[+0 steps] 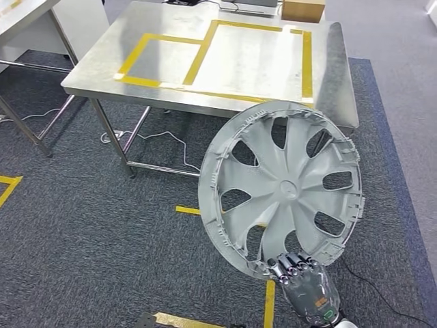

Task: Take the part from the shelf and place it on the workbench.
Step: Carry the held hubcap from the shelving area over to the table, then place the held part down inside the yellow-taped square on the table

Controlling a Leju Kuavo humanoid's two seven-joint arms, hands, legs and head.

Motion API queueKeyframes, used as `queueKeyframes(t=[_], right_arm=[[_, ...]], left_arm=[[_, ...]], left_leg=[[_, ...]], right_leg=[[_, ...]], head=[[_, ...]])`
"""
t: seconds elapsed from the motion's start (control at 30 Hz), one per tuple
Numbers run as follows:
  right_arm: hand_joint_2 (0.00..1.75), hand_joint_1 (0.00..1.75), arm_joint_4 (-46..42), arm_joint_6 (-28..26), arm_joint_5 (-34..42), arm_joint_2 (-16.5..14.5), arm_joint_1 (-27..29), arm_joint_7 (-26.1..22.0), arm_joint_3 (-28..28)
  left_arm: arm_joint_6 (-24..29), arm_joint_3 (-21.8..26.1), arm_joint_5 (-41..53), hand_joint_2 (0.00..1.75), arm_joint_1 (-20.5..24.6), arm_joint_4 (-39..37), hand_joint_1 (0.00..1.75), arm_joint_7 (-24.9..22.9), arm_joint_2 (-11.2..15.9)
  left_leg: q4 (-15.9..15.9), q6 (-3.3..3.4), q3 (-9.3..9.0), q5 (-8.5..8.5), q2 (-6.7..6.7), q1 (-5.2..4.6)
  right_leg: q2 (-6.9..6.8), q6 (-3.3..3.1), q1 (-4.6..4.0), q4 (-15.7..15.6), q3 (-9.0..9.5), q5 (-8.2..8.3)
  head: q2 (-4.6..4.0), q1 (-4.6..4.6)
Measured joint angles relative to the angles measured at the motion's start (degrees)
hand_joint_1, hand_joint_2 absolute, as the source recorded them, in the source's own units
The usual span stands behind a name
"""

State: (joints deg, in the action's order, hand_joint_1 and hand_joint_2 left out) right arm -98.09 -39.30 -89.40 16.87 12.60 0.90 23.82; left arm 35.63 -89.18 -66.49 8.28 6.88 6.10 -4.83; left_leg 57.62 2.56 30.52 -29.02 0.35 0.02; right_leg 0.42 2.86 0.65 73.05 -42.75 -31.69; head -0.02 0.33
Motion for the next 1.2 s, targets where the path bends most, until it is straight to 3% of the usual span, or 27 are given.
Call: queueKeyframes(t=[0.07,0.1,0.17,0.3,0.37,0.43,0.47,0.5,0.57,0.6,0.63,0.73,0.8,0.87,0.9,0.97,1.0,1.03,1.07,1.13,1.17,1.2], right_arm=[[1.75,1.75,0.0,0.0,-0.1,0.1,0.2,-0.3,-0.2],[1.75,1.75,0.0,0.0,-0.1,0.1,0.2,-0.3,-0.4],[1.75,1.75,0.0,0.0,-0.1,0.2,0.3,-0.3,-0.5],[1.75,1.75,-0.2,0.0,-0.1,0.2,0.6,-0.2,-0.8],[1.75,1.75,-0.3,0.0,-0.1,0.3,0.6,-0.2,-0.9],[1.75,1.75,-0.2,0.0,-0.1,0.3,0.6,-0.2,-0.9],[1.75,1.75,-0.2,0.0,-0.1,0.3,0.6,-0.3,-0.9],[1.75,1.75,-0.2,0.0,-0.1,0.3,0.6,-0.3,-0.9],[1.75,1.75,-0.2,0.0,-0.1,0.3,0.6,-0.4,-0.9],[1.75,1.75,-0.1,0.0,0.0,0.3,0.6,-0.4,-0.9],[1.75,1.75,-0.1,0.0,0.0,0.3,0.6,-0.4,-0.8],[1.75,1.75,0.0,-0.1,0.0,0.3,0.6,-0.4,-0.8],[1.75,1.75,0.0,-0.1,0.0,0.3,0.5,-0.4,-0.8],[1.75,1.75,0.1,-0.1,0.0,0.3,0.4,-0.4,-0.8],[1.75,1.75,0.1,-0.1,0.0,0.3,0.4,-0.4,-0.8],[1.75,1.75,0.2,-0.1,0.0,0.4,0.5,-0.4,-0.8],[1.75,1.75,0.3,-0.1,0.0,0.4,0.6,-0.4,-0.8],[1.75,1.75,0.3,-0.1,0.0,0.5,0.6,-0.4,-0.8],[1.75,1.75,0.4,-0.1,0.0,0.5,0.6,-0.4,-0.8],[1.75,1.75,0.6,-0.1,0.0,0.5,0.7,-0.4,-0.8],[1.75,1.75,0.8,-0.1,0.0,0.5,0.7,-0.4,-0.7],[1.75,1.75,0.8,-0.1,0.0,0.5,0.7,-0.5,-0.7]], left_arm=[[0.0,0.0,0.0,1.75,0.0,0.0,0.00,0.0,0.0],[0.0,0.0,0.0,1.75,0.0,0.0,0.00,0.0,0.0],[0.0,0.0,-0.1,1.75,0.1,0.0,0.00,0.0,0.0],[0.0,0.0,-0.1,1.75,0.2,0.0,0.00,0.0,0.0],[0.0,0.0,-0.2,1.75,0.3,0.0,0.00,0.0,0.0],[0.0,0.0,-0.4,1.75,0.3,0.0,0.00,0.0,0.0],[0.0,0.0,-0.5,1.75,0.3,0.0,0.00,0.0,0.0],[0.0,0.0,-0.6,1.75,0.4,0.0,0.00,0.0,0.0],[0.0,0.0,-0.6,1.75,0.4,0.0,0.00,0.0,0.1],[0.0,0.0,-0.6,1.75,0.3,0.0,0.00,-0.1,0.2],[0.0,0.0,-0.6,1.75,0.2,0.0,0.00,-0.1,0.3],[0.0,0.0,-0.6,1.75,0.1,0.0,0.00,-0.1,0.4],[0.1,0.0,-0.6,1.75,0.1,0.0,0.00,-0.1,0.3],[0.2,0.0,-0.6,1.75,0.0,0.0,0.00,-0.1,0.1],[0.2,0.0,-0.6,1.75,0.0,0.0,0.00,-0.1,0.1],[0.2,0.0,-0.6,1.75,-0.2,0.0,0.00,-0.1,0.1],[0.2,0.0,-0.6,1.75,-0.2,0.0,0.00,-0.1,0.1],[0.2,0.0,-0.6,1.75,-0.3,0.0,0.00,-0.1,0.1],[0.2,0.0,-0.6,1.75,-0.3,0.0,0.00,-0.1,0.1],[0.2,0.0,-0.7,1.75,-0.3,0.0,0.00,-0.1,0.2],[0.2,0.0,-0.7,1.75,-0.3,0.0,0.00,-0.1,0.3],[0.2,0.0,-0.7,1.75,-0.2,0.0,0.00,-0.1,0.3]], left_leg=[[0.0,-0.39,-0.75,-0.62,0.26,0.11],[0.1,-0.69,-1.04,-1.00,0.34,0.05],[0.2,-1.33,-1.35,-1.66,0.46,-0.16],[1.3,-2.49,-1.83,-3.04,0.61,0.01],[7.2,-2.90,1.02,-5.03,0.37,0.14],[15.6,-3.03,6.45,-6.92,0.22,0.15],[18.1,-2.95,8.60,-6.60,0.17,0.11],[18.2,-2.75,9.76,-4.86,0.13,0.03],[12.6,-2.05,9.31,1.30,0.01,-0.30],[9.6,-1.60,8.59,3.71,-0.11,-0.57],[6.9,-1.20,7.76,4.97,-0.22,-0.86],[2.7,-0.31,5.62,3.15,-0.31,-1.27],[0.6,0.00,3.85,2.33,-0.40,-0.97],[-1.0,0.25,1.77,1.90,-0.55,-0.74],[-1.5,0.35,0.81,1.49,-0.58,-0.72],[-2.1,0.33,-1.33,0.17,-0.60,-0.65],[-2.2,0.20,-2.64,-0.72,-0.62,-0.56],[-2.3,0.02,-4.08,-1.74,-0.63,-0.43],[-2.3,-0.22,-5.53,-2.87,-0.63,-0.30],[-2.2,-0.84,-7.95,-5.27,-0.57,-0.19],[-2.2,-1.26,-8.81,-6.35,-0.50,-0.19],[-2.3,-1.74,-9.62,-6.97,-0.41,-0.14]], right_leg=[[-0.54,0.25,0.35,-6.9,3.45,3.85],[-0.90,0.27,0.33,-10.4,5.55,4.94],[-1.35,-0.34,0.17,-14.2,7.94,4.98],[-0.83,-2.34,0.00,-14.7,9.29,3.52],[-0.66,-3.09,0.10,-14.9,10.70,2.59],[-0.42,-3.43,-0.01,-14.9,12.07,1.40],[-0.23,-3.44,-0.07,-14.9,12.87,0.77],[-0.01,-3.40,-0.11,-14.9,13.78,0.08],[0.38,-3.24,-0.13,-14.9,15.64,-1.43],[0.52,-3.08,-0.12,-15.1,16.32,-2.12],[0.66,-2.86,-0.08,-15.3,16.71,-2.64],[0.67,-1.87,0.03,-16.1,17.43,-2.58],[0.34,-1.45,-0.01,-14.3,16.77,-1.65],[0.19,-1.38,-0.03,-8.2,12.58,-1.36],[0.19,-1.30,-0.04,-4.6,9.65,-2.02],[0.19,-0.87,0.05,-0.3,4.21,-5.18],[0.15,-0.57,0.19,-0.4,2.50,-6.58],[0.08,-0.23,0.41,-1.9,1.53,-6.87],[-0.09,0.14,0.73,-4.5,1.15,-5.24],[-1.15,0.76,1.33,-10.4,1.05,3.12],[-1.55,0.62,1.32,-12.2,1.32,6.66],[-1.76,0.18,1.19,-13.0,1.59,8.80]], head=[[0.00,0.01],[0.00,0.05],[0.01,0.08],[0.02,-0.21],[0.02,-0.42],[0.02,-0.50],[0.02,-0.51],[0.02,-0.51],[0.02,-0.50],[0.01,-0.42],[0.01,-0.38],[0.01,-0.48],[0.02,-0.38],[0.02,-0.18],[0.02,-0.08],[0.02,-0.10],[0.02,-0.07],[0.02,-0.07],[0.02,-0.06],[0.02,0.05],[0.01,0.00],[0.01,-0.08]])
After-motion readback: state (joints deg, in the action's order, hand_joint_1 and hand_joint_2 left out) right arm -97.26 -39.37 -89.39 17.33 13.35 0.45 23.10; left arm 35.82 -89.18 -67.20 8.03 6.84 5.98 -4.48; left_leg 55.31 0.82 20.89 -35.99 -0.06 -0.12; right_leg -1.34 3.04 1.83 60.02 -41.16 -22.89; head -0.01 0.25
